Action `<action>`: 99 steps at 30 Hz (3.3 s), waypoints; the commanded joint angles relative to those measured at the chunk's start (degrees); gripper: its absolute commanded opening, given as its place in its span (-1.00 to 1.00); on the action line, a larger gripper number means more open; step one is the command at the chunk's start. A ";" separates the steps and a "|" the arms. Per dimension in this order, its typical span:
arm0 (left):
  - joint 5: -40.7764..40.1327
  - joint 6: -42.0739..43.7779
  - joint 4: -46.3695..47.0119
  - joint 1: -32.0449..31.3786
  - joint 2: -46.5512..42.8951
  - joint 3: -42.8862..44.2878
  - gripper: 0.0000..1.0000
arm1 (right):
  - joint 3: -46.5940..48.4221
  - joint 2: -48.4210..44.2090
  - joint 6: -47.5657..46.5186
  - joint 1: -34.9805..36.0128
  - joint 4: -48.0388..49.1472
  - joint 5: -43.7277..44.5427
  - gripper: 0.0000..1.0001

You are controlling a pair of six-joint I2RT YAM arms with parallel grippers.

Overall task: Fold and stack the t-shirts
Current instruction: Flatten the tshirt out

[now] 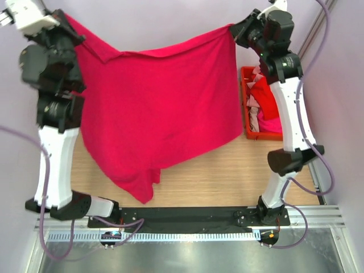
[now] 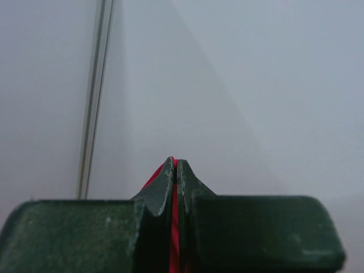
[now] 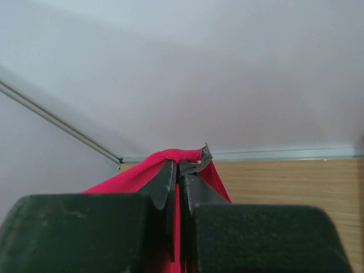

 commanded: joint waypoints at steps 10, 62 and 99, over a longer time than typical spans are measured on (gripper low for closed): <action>-3.59 13.83 19.79 1.03 17.99 17.94 -0.99 | 13.19 8.92 6.11 -3.97 10.53 -2.94 -0.98; 4.22 -42.61 -38.07 1.03 -49.79 -50.12 -0.99 | -64.29 -30.55 4.09 -3.54 -8.91 -13.75 -0.98; 15.21 -19.75 -18.98 0.85 -25.08 -7.86 -0.99 | -26.96 -36.43 6.29 -2.66 -5.67 -4.88 -0.98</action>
